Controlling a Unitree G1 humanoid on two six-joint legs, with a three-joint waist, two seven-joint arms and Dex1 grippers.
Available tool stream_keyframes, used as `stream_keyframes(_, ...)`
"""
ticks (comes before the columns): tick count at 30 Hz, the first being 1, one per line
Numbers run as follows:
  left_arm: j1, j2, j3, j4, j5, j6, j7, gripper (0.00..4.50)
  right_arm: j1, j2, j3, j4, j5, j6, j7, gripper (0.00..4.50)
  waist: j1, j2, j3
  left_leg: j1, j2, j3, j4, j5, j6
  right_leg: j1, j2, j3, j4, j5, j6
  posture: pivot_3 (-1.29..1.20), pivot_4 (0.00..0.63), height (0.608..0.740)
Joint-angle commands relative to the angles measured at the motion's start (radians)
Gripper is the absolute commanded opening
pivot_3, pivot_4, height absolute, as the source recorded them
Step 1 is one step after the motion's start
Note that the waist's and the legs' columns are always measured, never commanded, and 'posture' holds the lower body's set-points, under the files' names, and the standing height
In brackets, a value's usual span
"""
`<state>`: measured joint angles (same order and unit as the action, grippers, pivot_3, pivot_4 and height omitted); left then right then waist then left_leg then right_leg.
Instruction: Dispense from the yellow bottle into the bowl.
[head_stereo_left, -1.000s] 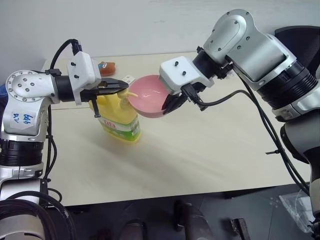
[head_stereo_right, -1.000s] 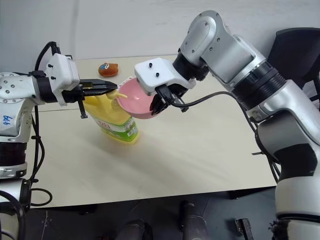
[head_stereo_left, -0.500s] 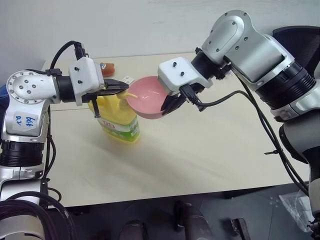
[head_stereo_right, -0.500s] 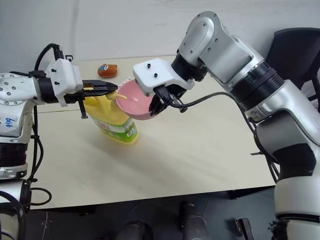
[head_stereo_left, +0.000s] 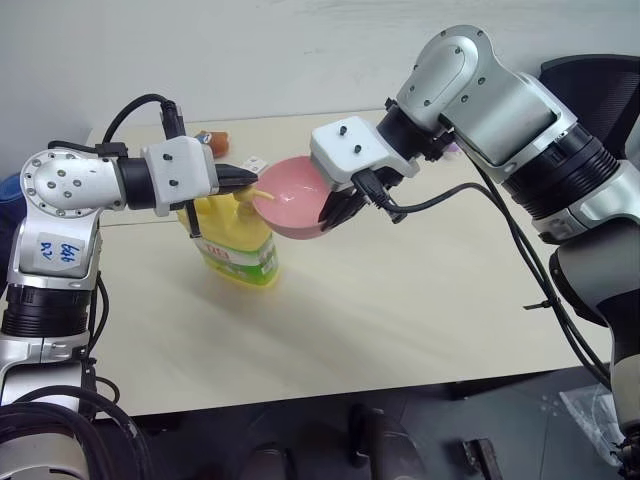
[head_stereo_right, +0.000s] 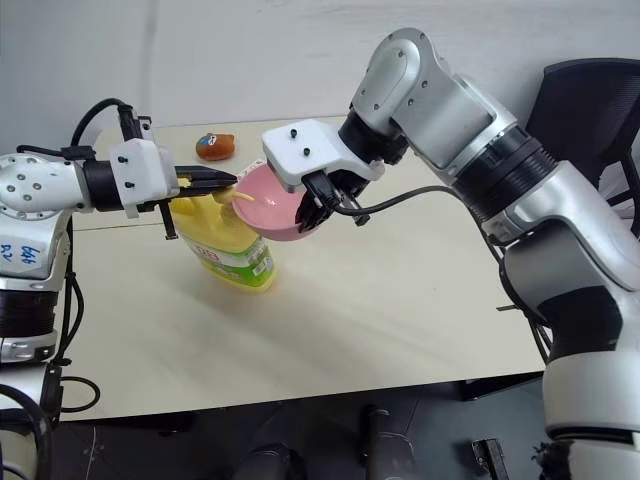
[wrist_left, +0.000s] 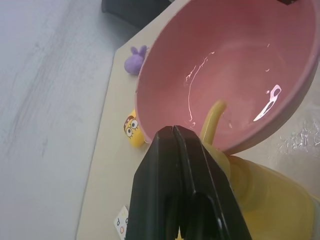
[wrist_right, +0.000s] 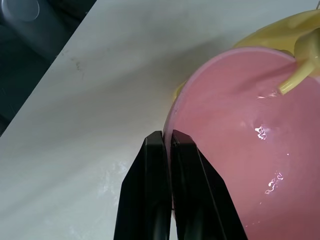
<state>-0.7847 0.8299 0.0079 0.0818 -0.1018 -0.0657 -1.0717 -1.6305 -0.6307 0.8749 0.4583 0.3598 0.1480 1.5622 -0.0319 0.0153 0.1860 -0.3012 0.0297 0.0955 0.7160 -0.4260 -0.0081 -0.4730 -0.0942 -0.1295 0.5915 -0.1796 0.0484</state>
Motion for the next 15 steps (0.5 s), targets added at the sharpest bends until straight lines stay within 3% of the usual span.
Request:
stream_keyframes(1,0.073,-0.013,-0.136,0.064,0.087,0.026,-0.048,0.04,-0.039,0.018,-0.035,-0.013,0.011,-0.023,0.052,0.00,0.000,0.000,0.000,0.000,0.000,0.000,0.000,0.000,0.000,0.000,0.000,0.000,0.000,0.000,0.000,0.00,0.150,0.740)
stream_keyframes(8,0.025,-0.043,-0.080,0.043,0.002,0.163,-0.046,0.04,-0.035,0.022,-0.041,-0.001,0.005,-0.031,0.052,0.00,0.002,0.000,0.000,0.001,0.000,0.000,0.000,0.000,0.000,0.001,0.000,0.000,0.000,0.000,0.000,0.00,0.150,0.740)
stream_keyframes(14,-0.099,-0.040,0.037,0.036,-0.167,0.423,-0.027,0.04,-0.017,0.005,-0.059,0.000,0.000,-0.037,0.052,0.00,0.001,0.000,0.000,-0.003,0.000,0.000,0.001,0.000,0.000,-0.006,0.000,0.000,0.001,0.000,0.000,0.00,0.150,0.740)
stream_keyframes(15,-0.127,-0.032,0.056,0.046,-0.187,0.458,-0.020,0.21,-0.012,0.000,-0.064,0.003,0.000,-0.035,0.052,0.00,0.001,-0.001,0.001,-0.004,0.000,0.001,0.001,0.000,0.000,-0.008,0.000,0.001,0.001,0.000,0.000,0.00,0.150,0.740)
